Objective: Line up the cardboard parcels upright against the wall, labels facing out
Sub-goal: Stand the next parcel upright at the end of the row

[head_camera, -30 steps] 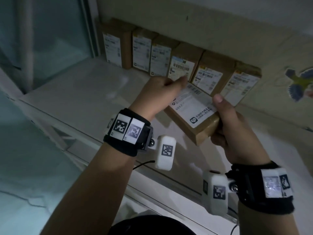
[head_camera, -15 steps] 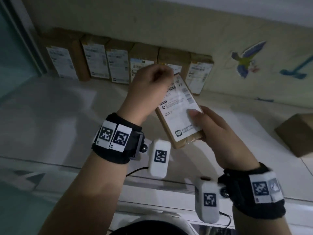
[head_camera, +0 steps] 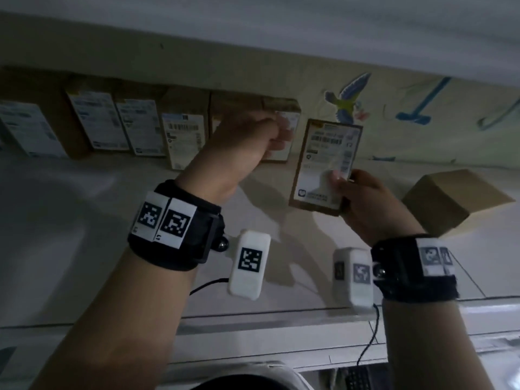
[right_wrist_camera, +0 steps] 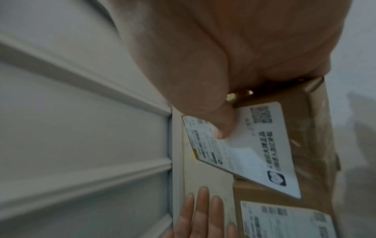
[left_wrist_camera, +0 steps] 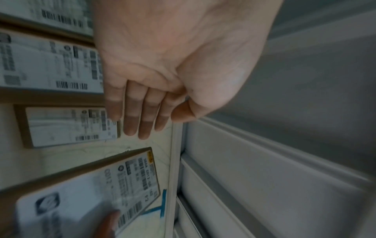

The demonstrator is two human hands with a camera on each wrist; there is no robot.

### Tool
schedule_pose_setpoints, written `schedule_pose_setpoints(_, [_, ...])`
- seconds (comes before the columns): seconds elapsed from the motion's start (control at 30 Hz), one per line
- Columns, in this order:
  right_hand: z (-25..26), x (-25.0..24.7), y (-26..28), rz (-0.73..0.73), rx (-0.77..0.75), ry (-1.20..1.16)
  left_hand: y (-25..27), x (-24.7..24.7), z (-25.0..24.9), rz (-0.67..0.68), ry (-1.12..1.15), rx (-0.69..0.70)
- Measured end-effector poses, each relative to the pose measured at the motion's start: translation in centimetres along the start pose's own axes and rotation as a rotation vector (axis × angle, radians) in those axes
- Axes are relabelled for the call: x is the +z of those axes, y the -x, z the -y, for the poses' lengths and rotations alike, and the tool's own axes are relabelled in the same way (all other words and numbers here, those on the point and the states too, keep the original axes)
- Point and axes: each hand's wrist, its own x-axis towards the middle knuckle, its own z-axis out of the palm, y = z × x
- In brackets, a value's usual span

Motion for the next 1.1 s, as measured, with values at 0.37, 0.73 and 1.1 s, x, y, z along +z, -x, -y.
schedule_pose_setpoints(0.37, [1.3,-1.3,-7.5,-0.117,-0.047,0.059,-5.1,2.3,1.0,-0.222,-0.047,0.083])
schedule_pose_setpoints(0.73, [-0.5,-1.9,-15.5,-0.115,0.100,0.329,-11.6,3.4,2.8,-0.251,-0.888,0.153])
schedule_pose_setpoints(1.1, [-2.6,-1.6,-20.1,-0.125,0.160,0.307,-12.2,2.6,2.7,-0.221,-0.880,0.161])
